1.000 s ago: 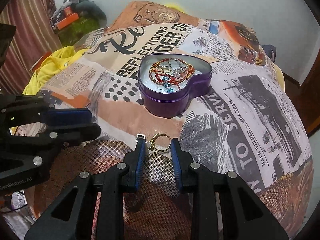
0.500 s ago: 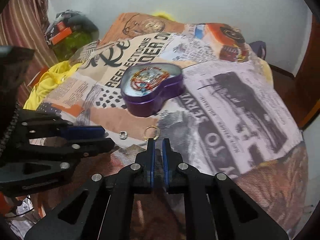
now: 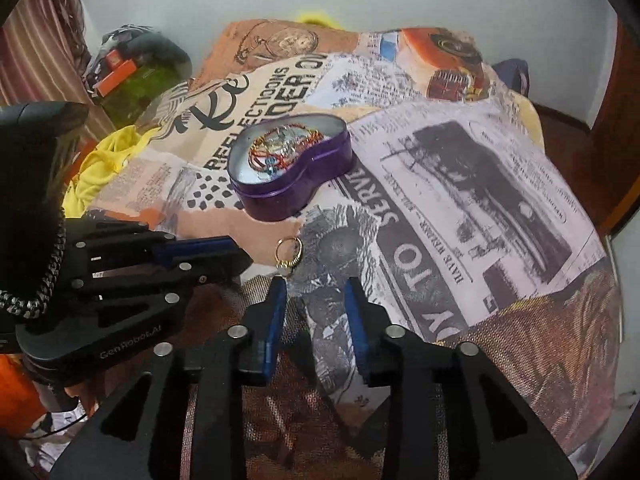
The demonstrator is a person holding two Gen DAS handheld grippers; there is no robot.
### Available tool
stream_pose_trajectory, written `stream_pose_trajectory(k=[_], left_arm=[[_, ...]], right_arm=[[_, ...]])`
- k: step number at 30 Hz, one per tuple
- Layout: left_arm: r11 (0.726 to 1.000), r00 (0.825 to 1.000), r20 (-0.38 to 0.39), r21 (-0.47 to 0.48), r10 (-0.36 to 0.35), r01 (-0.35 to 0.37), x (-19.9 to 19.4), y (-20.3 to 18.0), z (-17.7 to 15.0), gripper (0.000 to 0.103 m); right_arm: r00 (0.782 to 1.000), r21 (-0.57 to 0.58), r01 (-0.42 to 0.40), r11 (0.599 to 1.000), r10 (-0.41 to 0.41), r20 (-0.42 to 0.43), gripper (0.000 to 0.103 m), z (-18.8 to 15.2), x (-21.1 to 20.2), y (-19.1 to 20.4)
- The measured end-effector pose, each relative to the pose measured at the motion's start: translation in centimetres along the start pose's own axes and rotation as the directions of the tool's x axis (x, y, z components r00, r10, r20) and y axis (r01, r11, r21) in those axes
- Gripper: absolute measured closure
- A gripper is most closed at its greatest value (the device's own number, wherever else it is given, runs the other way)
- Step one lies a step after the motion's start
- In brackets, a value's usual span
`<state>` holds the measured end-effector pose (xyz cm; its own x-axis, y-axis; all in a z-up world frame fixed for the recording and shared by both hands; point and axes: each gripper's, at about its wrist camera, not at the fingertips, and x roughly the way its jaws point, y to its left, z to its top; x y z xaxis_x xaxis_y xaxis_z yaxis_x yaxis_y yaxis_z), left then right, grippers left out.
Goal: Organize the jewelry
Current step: 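Grasp a small silver ring with the left tool while the right tool grasps a gold keyring, then carry both items over the heart tin and open both tools inside it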
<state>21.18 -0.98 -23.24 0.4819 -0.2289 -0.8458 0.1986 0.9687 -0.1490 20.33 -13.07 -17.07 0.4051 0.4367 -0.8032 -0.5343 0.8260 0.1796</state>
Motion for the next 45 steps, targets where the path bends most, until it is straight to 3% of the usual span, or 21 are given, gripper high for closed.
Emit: stream_pose_trajectory(k=[12,14,16,29,45], left_arm=[[0.997,0.996,0.076,-0.066,0.04,-0.035,-3.6,2.9,-0.9,0.094],[0.997,0.996,0.083,-0.072,0.041,-0.035,-3.9,3.0,-1.0,0.094],[0.997,0.996,0.086,-0.071,0.039,-0.033,-4.0,2.9,-0.9,0.094],[0.998,0.987,0.151,-0.039,0.046,-0.041,-6.1,1.6,0.8,0.094],[0.998,0.969,0.24,-0.014,0.06,-0.058,-8.0,1.9,4.1,0.094]], right_arm=[[0.999,-0.101,0.049,0.994,-0.047,0.019,0.076,0.5,2.5,2.4],[0.997,-0.125,0.077,0.989,-0.075,0.024,0.087,0.3,2.8,2.9],[0.997,-0.126,0.079,0.989,-0.076,0.024,0.092,0.4,2.7,2.8],[0.992,-0.077,0.067,0.995,-0.058,0.113,0.092,1.9,-0.7,2.6],[0.971,-0.053,0.06,0.997,-0.046,0.236,0.092,5.1,-3.5,2.5]])
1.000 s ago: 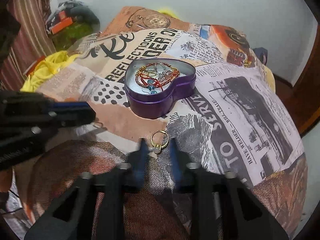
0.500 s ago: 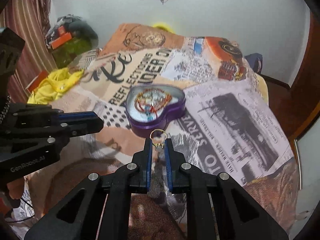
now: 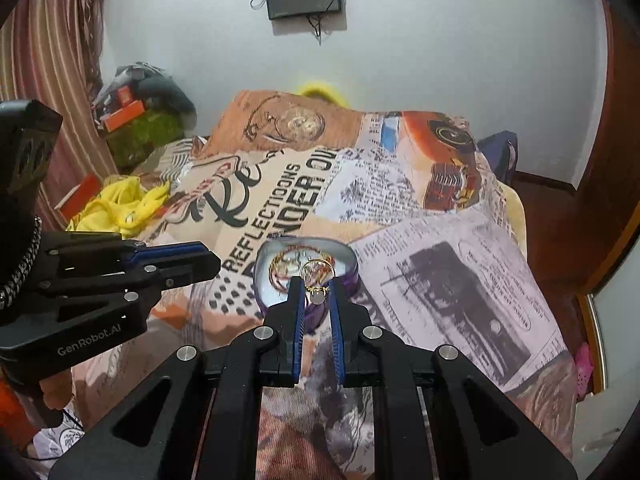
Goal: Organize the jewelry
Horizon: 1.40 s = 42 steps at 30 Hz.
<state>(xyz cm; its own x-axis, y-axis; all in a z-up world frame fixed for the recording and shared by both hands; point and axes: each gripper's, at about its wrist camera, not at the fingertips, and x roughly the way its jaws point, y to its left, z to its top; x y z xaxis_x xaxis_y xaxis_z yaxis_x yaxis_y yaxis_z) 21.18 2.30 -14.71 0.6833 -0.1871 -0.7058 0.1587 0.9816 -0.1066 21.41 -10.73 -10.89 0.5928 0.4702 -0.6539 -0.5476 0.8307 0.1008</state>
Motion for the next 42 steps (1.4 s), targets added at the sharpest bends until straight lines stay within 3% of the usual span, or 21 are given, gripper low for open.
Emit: stream_pose_trajectory(k=[11,23,33,39,42], left_arm=[[1.0,1.0,0.01,-0.004,0.011,-0.011,1.8,1.3,2.1,0.094],[0.995,0.994,-0.078,-0.059,-0.079,0.074,6.2,3.1,1.9,0.094],[0.995,0.991,-0.103,-0.052,-0.086,0.081,7.2,3.0,1.8,0.094],[0.998,0.995,-0.089,-0.041,-0.054,0.05,6.4,3.1,1.7,0.094],[0.999,0.997,-0.071,-0.03,-0.029,0.027,5.4,3.1,1.8,0.094]], right_arm=[[0.999,0.007,-0.035,0.999,0.035,0.003,0.092,1.4,1.9,0.0],[0.992,0.01,-0.09,0.996,0.091,-0.085,0.092,1.0,5.7,0.1],[0.989,0.0,-0.078,0.997,0.077,-0.125,0.092,0.4,7.0,-0.1],[0.989,-0.022,-0.085,0.996,0.081,-0.123,0.092,0.5,6.8,0.3],[0.987,-0.021,-0.084,0.996,0.08,-0.14,0.077,0.5,6.9,0.4]])
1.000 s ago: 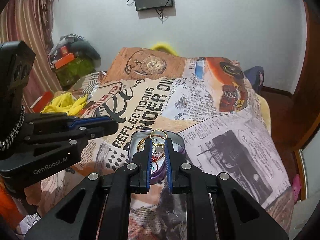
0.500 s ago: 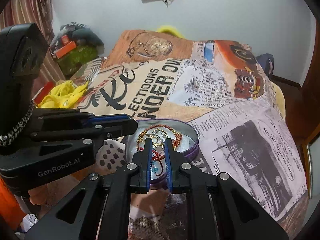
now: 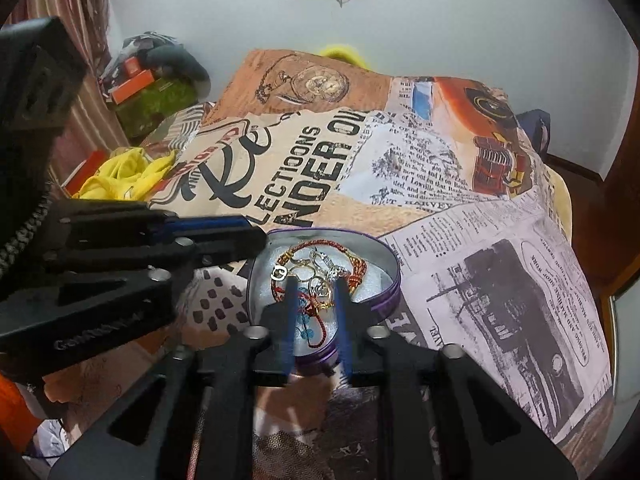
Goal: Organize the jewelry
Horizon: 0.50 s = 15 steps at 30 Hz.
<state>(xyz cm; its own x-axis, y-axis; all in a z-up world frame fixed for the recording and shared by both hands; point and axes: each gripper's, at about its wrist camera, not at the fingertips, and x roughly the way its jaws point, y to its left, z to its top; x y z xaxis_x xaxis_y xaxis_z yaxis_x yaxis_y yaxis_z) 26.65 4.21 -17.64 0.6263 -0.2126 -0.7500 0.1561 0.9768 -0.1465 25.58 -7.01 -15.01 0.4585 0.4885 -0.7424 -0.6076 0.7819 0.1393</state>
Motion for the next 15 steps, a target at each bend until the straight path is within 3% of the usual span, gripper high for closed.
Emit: stream_pose_trajectory(k=[2,11,15], left_arm=[[1.0,1.0,0.018,0.003,0.013,-0.013,-0.8,-0.1,0.0,0.093],[0.998,0.991,0.121,-0.006,0.057,-0.057,-6.1,-0.7,0.1,0.092],[0.998,0.976,0.207,-0.017,0.068,-0.066,-10.1,-1.3,0.2,0.083]], right_arm=[[1.0,0.005,0.005,1.0,-0.005,0.005,0.07,-0.1,-0.1,0.0],[0.997,0.002,0.039,0.999,-0.039,0.072,0.07,0.5,-3.4,0.7],[0.986,-0.005,0.063,0.998,-0.061,0.156,0.07,1.0,-7.1,1.4]])
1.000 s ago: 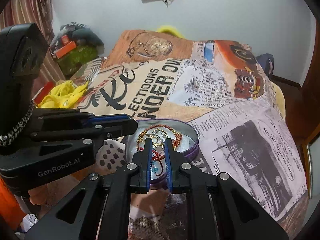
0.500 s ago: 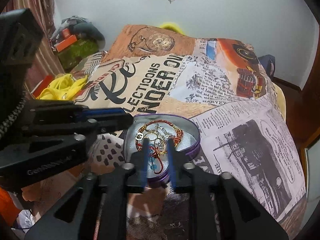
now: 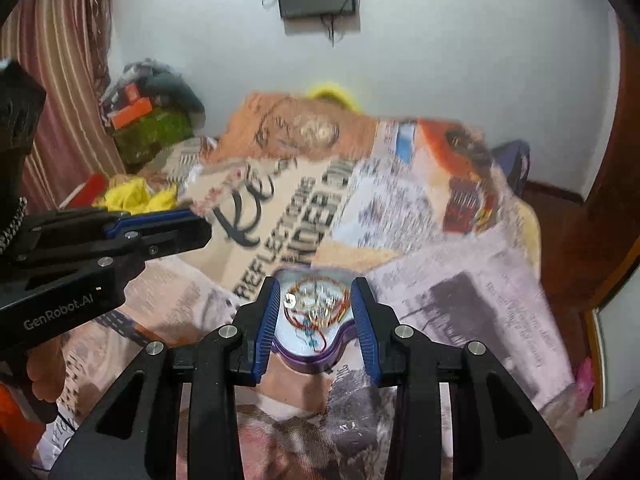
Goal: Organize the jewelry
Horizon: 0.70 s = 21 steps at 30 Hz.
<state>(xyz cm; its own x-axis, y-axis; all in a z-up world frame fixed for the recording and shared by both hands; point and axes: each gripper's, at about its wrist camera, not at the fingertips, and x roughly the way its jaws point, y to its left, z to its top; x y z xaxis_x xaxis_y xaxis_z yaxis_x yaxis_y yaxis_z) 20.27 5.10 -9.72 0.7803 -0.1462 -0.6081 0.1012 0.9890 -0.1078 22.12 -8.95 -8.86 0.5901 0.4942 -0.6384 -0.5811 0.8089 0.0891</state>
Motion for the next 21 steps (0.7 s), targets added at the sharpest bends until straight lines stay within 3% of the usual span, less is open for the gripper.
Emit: stream_pose_trajectory(k=[6,10,12,17,20,21], left_arm=[[0.999,0.987,0.157,0.009,0.036,-0.038,-7.2,-1.0,0.9,0.075],[0.996,0.957,0.28,0.023,0.073,-0.083,-12.7,-2.5,1.1,0.073],[0.996,0.942,0.328,0.023,0.075,-0.087,-14.7,-3.1,0.9,0.068],[0.991,0.876,0.472,0.032,0.102,-0.133,-20.1,-5.2,-0.4,0.06],[0.984,0.838,0.529,0.031,0.133,-0.176,-22.1,-6.3,-1.4,0.039],[0.982,0.829,0.542,0.028,0.14,-0.185,-22.6,-6.5,-1.8,0.029]], right_arm=[[0.977,0.009,0.029,1.0,-0.03,0.211,0.07,1.6,-8.0,1.2],[0.923,0.006,0.064,0.998,-0.061,0.379,0.07,2.0,-14.6,2.6],[0.892,0.01,0.086,0.996,-0.082,0.445,0.07,1.7,-17.3,3.2],[0.82,0.033,0.143,0.989,-0.137,0.556,0.07,0.4,-22.2,4.8],[0.8,0.046,0.164,0.985,-0.161,0.579,0.065,0.0,-23.6,5.4],[0.796,0.053,0.169,0.984,-0.168,0.582,0.055,0.0,-23.8,5.5]])
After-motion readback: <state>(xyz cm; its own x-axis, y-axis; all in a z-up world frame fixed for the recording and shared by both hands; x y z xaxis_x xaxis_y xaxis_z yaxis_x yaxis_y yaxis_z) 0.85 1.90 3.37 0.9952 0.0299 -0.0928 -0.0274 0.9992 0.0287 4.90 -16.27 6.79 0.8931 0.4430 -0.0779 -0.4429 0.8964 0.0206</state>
